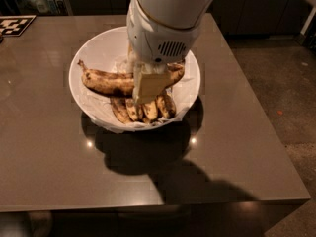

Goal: Pick banana from white bowl

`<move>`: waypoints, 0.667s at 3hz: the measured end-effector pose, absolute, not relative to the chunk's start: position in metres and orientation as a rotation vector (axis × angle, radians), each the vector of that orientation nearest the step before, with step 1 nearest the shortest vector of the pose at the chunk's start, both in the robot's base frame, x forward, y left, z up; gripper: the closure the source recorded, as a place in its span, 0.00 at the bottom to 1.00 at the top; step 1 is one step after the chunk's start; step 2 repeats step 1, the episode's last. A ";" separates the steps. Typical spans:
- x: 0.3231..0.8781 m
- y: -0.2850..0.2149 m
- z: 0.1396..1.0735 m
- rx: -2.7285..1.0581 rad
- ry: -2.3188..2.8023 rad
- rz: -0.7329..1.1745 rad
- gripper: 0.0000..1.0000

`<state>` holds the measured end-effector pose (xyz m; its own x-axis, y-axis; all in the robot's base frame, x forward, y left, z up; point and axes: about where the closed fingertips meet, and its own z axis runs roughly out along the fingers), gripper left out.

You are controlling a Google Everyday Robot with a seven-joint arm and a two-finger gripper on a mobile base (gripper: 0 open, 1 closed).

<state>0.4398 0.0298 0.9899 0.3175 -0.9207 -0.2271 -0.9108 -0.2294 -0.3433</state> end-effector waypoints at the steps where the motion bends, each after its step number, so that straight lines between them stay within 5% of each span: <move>1: 0.408 0.024 1.012 -2.148 1.571 -0.065 1.00; 2: 0.408 0.024 1.012 -2.148 1.571 -0.065 1.00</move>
Offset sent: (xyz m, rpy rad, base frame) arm 0.0000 0.0000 0.0000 0.0000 0.0000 0.0000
